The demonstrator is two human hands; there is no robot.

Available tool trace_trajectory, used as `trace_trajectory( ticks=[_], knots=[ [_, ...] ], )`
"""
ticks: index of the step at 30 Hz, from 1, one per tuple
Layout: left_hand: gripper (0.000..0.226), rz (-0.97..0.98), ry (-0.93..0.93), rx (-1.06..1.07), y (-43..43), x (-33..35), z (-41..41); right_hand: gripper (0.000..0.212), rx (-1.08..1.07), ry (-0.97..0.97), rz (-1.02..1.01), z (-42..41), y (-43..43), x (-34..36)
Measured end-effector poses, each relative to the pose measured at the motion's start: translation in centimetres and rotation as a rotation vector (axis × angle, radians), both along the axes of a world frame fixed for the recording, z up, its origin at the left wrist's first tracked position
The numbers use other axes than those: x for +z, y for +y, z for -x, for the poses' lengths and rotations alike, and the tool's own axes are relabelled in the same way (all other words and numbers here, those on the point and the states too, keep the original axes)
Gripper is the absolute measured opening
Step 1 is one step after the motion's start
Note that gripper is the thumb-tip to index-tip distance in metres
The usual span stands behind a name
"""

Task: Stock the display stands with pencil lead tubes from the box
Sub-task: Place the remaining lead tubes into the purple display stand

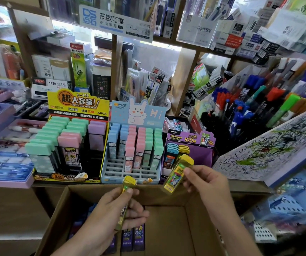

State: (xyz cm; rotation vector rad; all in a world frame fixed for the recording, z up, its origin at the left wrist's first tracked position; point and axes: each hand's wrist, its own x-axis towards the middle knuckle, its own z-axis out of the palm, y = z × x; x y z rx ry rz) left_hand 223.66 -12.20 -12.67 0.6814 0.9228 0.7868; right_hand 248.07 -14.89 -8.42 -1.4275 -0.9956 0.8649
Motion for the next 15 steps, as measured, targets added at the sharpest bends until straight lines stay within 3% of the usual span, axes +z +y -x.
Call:
trace_trajectory(
  ticks=[6,15],
  knots=[
    [0.028,0.030,-0.018,0.004,0.0,0.1,0.1,0.009,-0.102,-0.202,-0.104,-1.9,1.0,0.8],
    [0.026,0.037,-0.028,-0.011,0.1,0.0,0.4,0.009,-0.150,-0.322,-0.193,-2.2,2.7,0.3]
  ],
)
